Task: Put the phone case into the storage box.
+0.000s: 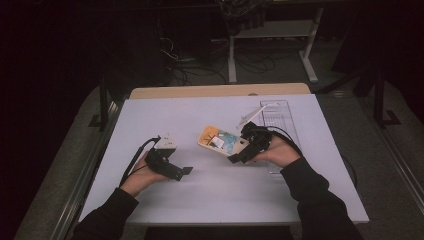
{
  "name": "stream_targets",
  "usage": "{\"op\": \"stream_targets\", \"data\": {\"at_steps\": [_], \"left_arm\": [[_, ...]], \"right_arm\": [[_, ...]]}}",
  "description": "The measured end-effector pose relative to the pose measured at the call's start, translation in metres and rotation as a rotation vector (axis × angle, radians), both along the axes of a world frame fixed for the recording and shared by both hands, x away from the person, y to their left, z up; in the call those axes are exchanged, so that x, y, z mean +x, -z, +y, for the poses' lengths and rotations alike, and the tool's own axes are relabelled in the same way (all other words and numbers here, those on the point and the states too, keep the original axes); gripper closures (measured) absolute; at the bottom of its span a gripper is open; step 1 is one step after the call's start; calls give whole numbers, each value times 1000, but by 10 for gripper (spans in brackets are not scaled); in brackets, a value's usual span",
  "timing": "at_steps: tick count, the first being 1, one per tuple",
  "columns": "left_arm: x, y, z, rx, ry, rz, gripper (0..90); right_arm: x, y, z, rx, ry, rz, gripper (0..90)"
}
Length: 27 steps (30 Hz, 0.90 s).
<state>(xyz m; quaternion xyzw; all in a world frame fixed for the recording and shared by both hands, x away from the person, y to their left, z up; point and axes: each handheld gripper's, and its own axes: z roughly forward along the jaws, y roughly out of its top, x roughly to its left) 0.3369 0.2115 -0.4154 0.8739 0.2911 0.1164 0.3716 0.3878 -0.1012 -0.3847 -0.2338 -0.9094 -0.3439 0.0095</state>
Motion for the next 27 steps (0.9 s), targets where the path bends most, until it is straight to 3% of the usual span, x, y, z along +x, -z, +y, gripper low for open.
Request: {"op": "stream_targets", "data": {"at_steps": [9,27], "left_arm": [[-1,2,-2,33,53,-38,0],[-5,-5,-4,68,90,-138,0]], "right_arm": [[0,0,-1,2,4,2,97],[-1,-4,-3,24,9,8,97]]}}
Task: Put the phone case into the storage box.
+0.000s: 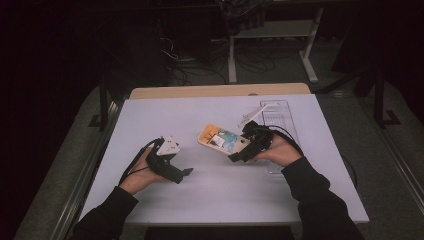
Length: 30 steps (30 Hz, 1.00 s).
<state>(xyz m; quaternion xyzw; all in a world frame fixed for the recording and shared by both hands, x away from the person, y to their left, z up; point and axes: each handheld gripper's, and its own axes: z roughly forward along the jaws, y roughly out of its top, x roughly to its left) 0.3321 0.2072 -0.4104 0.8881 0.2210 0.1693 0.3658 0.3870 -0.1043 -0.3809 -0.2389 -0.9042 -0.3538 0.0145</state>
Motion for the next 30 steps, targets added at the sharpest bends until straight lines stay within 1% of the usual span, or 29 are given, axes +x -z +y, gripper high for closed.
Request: {"op": "stream_targets", "data": {"at_steps": [2,3,6,9,10,11,12,14,17,19,20,24,25,26,27,30], "left_arm": [[0,0,0,6,0,-10,0],[0,-1,0,16,-1,-16,0],[-1,0,-1,27,1,-31,0],[-2,0,-2,43,8,-45,0],[-3,0,-2,51,13,-51,0],[-3,0,-2,54,15,-56,0],[-3,-1,-3,60,16,-63,0],[-4,-1,-4,55,13,-70,0],[-5,-1,-5,70,20,-88,0],[-5,-1,-5,74,19,-86,0],[-6,-1,-6,68,20,-88,0],[-6,0,-8,78,26,-96,0],[-6,-1,-8,81,27,-97,0],[-7,-1,-8,80,27,-99,0],[-7,-1,-8,74,25,-103,0],[-7,-2,-8,72,24,-108,0]], "right_arm": [[1,1,0,-6,-11,-14,97],[1,1,0,-6,-11,-13,97],[0,0,0,0,-2,2,97],[0,0,0,4,5,6,97],[0,-1,0,14,6,17,97],[0,0,0,9,3,-1,97],[1,0,-1,6,-3,-8,97],[0,-1,-1,4,0,-3,97],[0,-2,-2,16,4,2,97],[2,-2,-2,12,5,-5,98],[2,-3,-1,20,11,-2,97],[0,-4,0,37,7,19,97],[0,-4,0,32,8,19,97],[2,-3,0,23,-1,0,97],[2,-2,0,23,-4,-6,98],[3,-2,-1,30,-2,-8,98]]}}
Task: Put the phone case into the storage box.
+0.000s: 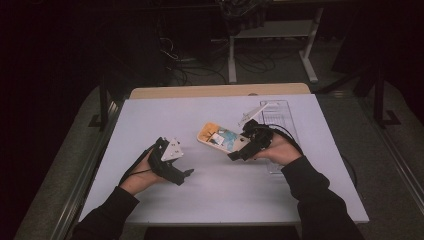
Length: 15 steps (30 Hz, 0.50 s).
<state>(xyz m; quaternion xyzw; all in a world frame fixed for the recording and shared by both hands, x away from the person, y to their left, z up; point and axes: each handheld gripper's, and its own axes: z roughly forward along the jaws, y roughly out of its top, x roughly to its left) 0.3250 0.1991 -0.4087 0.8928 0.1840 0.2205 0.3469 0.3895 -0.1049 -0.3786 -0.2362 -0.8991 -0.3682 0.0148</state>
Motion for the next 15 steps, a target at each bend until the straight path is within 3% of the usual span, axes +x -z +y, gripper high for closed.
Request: {"op": "stream_targets", "data": {"at_steps": [8,15], "left_arm": [[-1,-2,-1,14,8,-14,0],[-1,-2,-1,42,24,-65,0]], "right_arm": [[-2,-1,1,-1,9,20,98],[-1,1,1,-10,9,13,98]]}}
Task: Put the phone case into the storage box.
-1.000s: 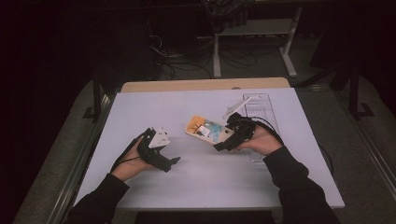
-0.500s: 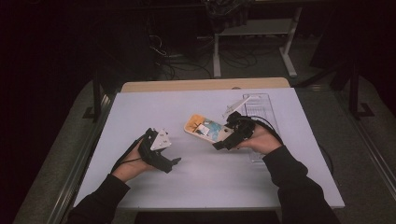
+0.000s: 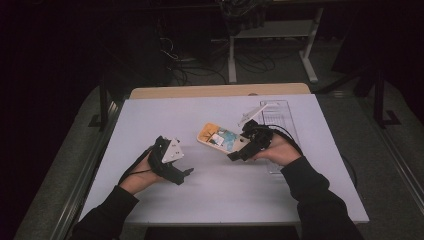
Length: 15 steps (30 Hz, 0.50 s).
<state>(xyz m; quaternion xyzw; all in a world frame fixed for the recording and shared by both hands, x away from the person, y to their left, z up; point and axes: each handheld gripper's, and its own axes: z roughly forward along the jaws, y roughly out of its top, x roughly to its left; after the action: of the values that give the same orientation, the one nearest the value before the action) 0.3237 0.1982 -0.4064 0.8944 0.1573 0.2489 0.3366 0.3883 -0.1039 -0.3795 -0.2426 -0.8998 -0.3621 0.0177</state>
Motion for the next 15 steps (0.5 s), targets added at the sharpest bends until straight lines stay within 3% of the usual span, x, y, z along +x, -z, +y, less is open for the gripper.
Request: {"op": "stream_targets", "data": {"at_steps": [3,5,6,10,13,15], "left_arm": [[1,-2,-2,-14,0,-7,0],[2,-3,-3,-15,3,-32,0],[2,-4,-3,-12,4,-33,0],[1,-5,-4,9,17,-74,0],[1,-6,-5,28,27,-101,0],[1,-5,-6,34,32,-114,0]], "right_arm": [[-4,0,0,-9,5,9,98],[-6,0,-1,-10,5,2,98],[-8,0,-1,3,15,26,98],[-8,3,-1,3,15,43,98],[-8,6,-2,-16,-3,14,98],[-8,7,-2,-18,6,19,98]]}}
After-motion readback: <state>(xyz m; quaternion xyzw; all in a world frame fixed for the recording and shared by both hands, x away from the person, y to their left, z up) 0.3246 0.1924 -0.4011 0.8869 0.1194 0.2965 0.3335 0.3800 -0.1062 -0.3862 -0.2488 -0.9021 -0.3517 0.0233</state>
